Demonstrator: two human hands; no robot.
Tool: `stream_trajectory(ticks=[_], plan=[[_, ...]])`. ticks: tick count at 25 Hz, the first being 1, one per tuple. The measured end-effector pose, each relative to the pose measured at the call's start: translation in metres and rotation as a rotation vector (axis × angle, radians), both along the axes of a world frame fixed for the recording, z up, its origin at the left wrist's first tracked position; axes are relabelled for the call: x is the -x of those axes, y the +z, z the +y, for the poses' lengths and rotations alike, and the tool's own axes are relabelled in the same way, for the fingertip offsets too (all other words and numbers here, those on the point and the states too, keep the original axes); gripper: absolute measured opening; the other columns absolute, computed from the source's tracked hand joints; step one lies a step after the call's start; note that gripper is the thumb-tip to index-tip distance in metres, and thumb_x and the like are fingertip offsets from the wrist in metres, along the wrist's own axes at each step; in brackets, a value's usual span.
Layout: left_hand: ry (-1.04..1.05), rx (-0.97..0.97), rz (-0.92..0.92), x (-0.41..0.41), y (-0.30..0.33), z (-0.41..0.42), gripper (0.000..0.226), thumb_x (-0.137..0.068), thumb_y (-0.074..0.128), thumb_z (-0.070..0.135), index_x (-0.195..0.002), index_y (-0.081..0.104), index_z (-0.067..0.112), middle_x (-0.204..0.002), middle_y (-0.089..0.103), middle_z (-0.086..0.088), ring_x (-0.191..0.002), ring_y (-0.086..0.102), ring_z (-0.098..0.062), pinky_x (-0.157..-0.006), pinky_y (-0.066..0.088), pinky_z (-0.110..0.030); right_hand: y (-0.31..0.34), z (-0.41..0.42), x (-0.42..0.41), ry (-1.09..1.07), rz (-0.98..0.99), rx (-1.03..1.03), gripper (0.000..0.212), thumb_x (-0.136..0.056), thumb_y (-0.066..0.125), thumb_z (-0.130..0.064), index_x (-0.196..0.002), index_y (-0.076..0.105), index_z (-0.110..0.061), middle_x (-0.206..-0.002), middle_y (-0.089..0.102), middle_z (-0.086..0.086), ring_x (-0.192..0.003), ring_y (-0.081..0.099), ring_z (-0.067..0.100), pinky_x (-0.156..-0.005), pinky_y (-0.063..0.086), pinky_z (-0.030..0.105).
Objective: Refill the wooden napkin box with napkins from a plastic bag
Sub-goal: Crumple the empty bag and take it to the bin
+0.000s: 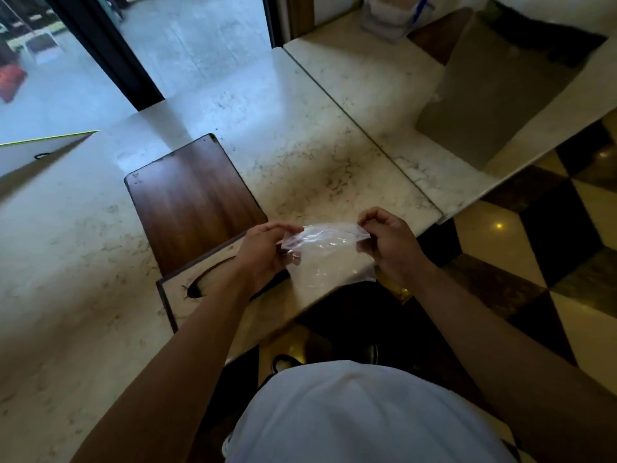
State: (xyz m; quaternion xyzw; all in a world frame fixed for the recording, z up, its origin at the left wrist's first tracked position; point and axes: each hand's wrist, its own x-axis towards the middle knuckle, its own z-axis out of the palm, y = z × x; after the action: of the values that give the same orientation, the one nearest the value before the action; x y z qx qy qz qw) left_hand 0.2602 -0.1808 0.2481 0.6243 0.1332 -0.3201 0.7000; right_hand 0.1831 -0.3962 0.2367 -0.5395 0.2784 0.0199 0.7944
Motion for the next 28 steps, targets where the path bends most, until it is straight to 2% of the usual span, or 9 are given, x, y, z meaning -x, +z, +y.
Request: stream_trajectory(ticks=[3,7,8,11,14,18,21,24,28], plan=[[-0.074,0.044,0.089,0.001,-0.007,-0.022,0.037,-0.086,0.041,0.005,-0.078,0.077,-0.003,-0.083,0.074,-0.013,-0.059,0.066,-0.024,-0.052,0.059,-0.035,-0.009,-0.024,0.011,-0.088,0.037,0.017,0.044,-0.087,0.048,0.001,-0.055,0.073,-0.017,-0.059,0.067,-0.003,-0.059,0.059,0.012,-0.056,0.05,0.021],[-0.252,-0.052,-0.037,0.005,-0.016,-0.057,0.022,-0.088,0.066,0.001,-0.083,0.082,0.015,-0.091,0.076,-0.007,-0.069,0.072,-0.016,-0.062,0.062,-0.033,-0.021,-0.059,0.035,-0.138,0.009,-0.047,0.017,-0.081,0.071,-0.009,-0.064,0.071,-0.014,-0.061,0.067,0.004,-0.058,0.066,0.014,-0.055,0.055,0.024],[-0.264,-0.044,-0.048,0.007,-0.018,-0.068,0.023,-0.086,0.069,-0.003,-0.091,0.081,0.017,-0.095,0.075,-0.008,-0.07,0.072,-0.016,-0.062,0.061,-0.034,-0.023,-0.066,0.041,-0.136,-0.02,-0.073,0.013,-0.079,0.076,-0.004,-0.074,0.067,-0.012,-0.067,0.067,0.006,-0.061,0.069,0.015,-0.059,0.059,0.028],[-0.269,0.041,0.088,0.017,-0.026,-0.109,0.046,-0.085,0.072,-0.004,-0.122,0.064,0.023,-0.096,0.076,-0.006,-0.076,0.072,-0.02,-0.077,0.059,-0.046,-0.03,-0.092,0.06,-0.163,-0.021,-0.041,0.03,-0.081,0.073,0.011,-0.089,0.055,-0.01,-0.082,0.059,0.008,-0.065,0.072,0.013,-0.062,0.06,0.027],[-0.42,-0.003,0.22,0.036,-0.038,-0.15,0.031,-0.087,0.074,0.011,-0.117,0.064,0.01,-0.103,0.075,-0.012,-0.083,0.073,-0.024,-0.092,0.056,-0.049,-0.035,-0.12,0.082,-0.233,0.021,0.021,0.03,-0.084,0.069,0.014,-0.092,0.056,-0.012,-0.089,0.059,0.006,-0.079,0.067,0.016,-0.079,0.06,0.039],[-0.535,-0.111,0.178,0.055,-0.049,-0.196,0.013,-0.088,0.072,0.005,-0.099,0.073,-0.002,-0.097,0.077,-0.016,-0.085,0.074,-0.028,-0.083,0.063,-0.041,-0.044,-0.152,0.109,-0.369,0.058,-0.037,0.046,-0.084,0.069,0.013,-0.116,0.058,-0.018,-0.109,0.062,0.013,-0.099,0.066,0.028,-0.092,0.056,0.049],[-0.576,-0.153,0.181,0.06,-0.059,-0.223,0.007,-0.088,0.072,0.003,-0.094,0.075,0.002,-0.095,0.078,-0.016,-0.087,0.076,-0.031,-0.079,0.064,-0.047,-0.057,-0.17,0.131,-0.458,0.194,-0.125,0.052,-0.085,0.076,-0.001,-0.13,0.053,-0.016,-0.114,0.068,0.008,-0.099,0.072,0.022,-0.084,0.062,0.041],[-0.672,-0.179,0.167,0.057,-0.076,-0.247,0.011,-0.091,0.071,0.005,-0.1,0.074,0.002,-0.097,0.078,-0.015,-0.089,0.076,-0.031,-0.077,0.064,-0.048,-0.078,-0.176,0.152,-0.409,0.345,-0.143,0.057,-0.082,0.082,-0.012,-0.133,0.056,-0.01,-0.118,0.071,0.01,-0.096,0.076,0.022,-0.073,0.063,0.037],[-0.807,-0.278,0.116,0.062,-0.107,-0.276,0.014,-0.09,0.073,0.01,-0.1,0.071,0.001,-0.094,0.075,-0.011,-0.095,0.074,-0.032,-0.079,0.064,-0.05,-0.104,-0.173,0.174,-0.471,0.465,-0.039,0.034,-0.083,0.079,-0.002,-0.111,0.064,-0.014,-0.109,0.073,0.01,-0.08,0.076,0.016,-0.065,0.062,0.032]])
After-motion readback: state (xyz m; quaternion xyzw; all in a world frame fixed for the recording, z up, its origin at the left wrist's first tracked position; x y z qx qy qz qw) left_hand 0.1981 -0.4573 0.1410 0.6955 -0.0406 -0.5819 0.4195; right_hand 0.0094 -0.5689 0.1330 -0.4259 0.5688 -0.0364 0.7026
